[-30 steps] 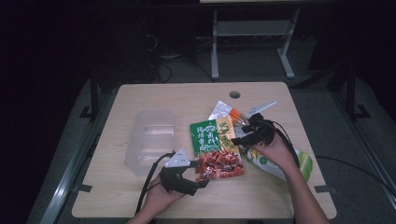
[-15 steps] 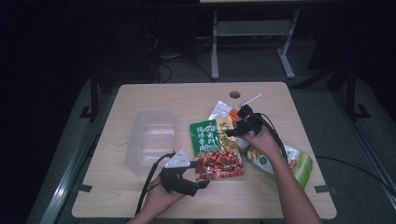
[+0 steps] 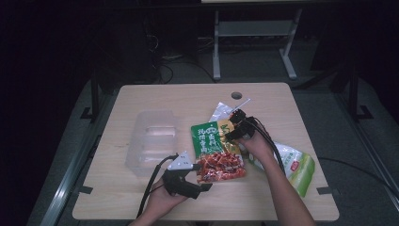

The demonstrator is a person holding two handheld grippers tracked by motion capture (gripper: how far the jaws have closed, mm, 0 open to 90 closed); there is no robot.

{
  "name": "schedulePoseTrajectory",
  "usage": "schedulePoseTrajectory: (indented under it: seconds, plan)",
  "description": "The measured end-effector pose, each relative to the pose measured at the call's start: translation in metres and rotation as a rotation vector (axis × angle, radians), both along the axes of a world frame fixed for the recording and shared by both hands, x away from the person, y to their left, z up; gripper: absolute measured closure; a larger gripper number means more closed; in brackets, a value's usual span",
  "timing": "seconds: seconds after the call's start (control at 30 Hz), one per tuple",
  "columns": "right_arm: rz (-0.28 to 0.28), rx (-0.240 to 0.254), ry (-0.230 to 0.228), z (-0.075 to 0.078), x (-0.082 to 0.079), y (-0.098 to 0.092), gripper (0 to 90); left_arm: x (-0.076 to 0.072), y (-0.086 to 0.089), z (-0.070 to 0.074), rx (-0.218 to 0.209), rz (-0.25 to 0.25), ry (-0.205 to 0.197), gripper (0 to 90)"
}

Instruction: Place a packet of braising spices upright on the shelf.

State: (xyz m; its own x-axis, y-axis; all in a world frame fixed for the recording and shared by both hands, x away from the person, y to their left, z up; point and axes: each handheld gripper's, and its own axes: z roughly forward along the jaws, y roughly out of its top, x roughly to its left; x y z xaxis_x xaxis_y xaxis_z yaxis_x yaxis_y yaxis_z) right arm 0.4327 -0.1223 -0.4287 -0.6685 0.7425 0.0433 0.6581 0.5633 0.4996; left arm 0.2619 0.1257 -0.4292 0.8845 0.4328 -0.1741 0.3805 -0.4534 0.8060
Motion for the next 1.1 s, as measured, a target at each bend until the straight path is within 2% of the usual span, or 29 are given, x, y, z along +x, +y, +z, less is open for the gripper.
schedulePoseTrajectory:
  seconds: [0.03,0.07,0.17,0.2,0.23,0.37,0.43,0.53,0.57,0.67,0.8,0.87,1.03,1.1]
  plan:
    - [0.0,0.0,0.0,0.0,0.0,0.0,47.1,0.0,0.0,0.0,0.0,0.0,0.0,21.5]
    - [-0.001,-0.021,0.004,0.0,0.0,0.002,53.3,0.0,0.001,0.0,0.0,0.002,-0.001,21.5]
    - [-0.006,-0.039,-0.006,-0.001,0.0,0.005,61.5,0.001,0.001,0.0,0.002,0.005,-0.002,21.5]
    - [-0.006,-0.039,-0.006,-0.001,0.0,0.005,61.5,0.001,0.001,0.0,0.002,0.005,-0.002,21.5]
    - [-0.009,-0.049,-0.009,-0.001,0.0,0.005,68.4,0.001,0.001,0.0,0.003,0.006,-0.002,21.5]
    - [-0.004,-0.072,-0.046,-0.004,-0.002,0.006,81.4,0.001,0.001,0.0,0.004,0.007,-0.002,21.5]
    - [-0.006,-0.072,-0.044,-0.004,-0.002,0.005,86.3,0.001,0.002,0.0,0.003,0.009,-0.003,21.5]
    - [-0.002,-0.052,-0.034,-0.004,-0.001,0.002,87.5,0.002,0.002,0.0,-0.003,0.013,0.001,21.5]
    - [-0.006,-0.02,-0.029,-0.002,0.0,-0.001,88.9,0.002,0.002,0.0,-0.002,0.014,0.002,21.5]
    - [-0.015,0.021,-0.029,0.002,-0.001,-0.004,89.4,0.003,0.003,0.001,0.0,0.017,0.0,21.5]
    - [-0.008,0.047,-0.02,0.005,-0.002,-0.008,89.5,0.002,0.003,0.001,-0.004,0.023,0.004,21.5]
    - [-0.004,0.084,-0.001,0.006,-0.002,-0.011,89.7,0.003,0.004,0.001,-0.004,0.021,0.002,21.5]
    - [0.007,0.092,0.005,0.009,-0.004,-0.012,89.9,0.003,0.004,0.001,-0.006,0.025,-0.003,21.5]
    - [0.016,0.116,0.005,0.012,-0.006,-0.014,90.0,0.003,0.004,0.001,-0.005,0.027,0.001,21.5]
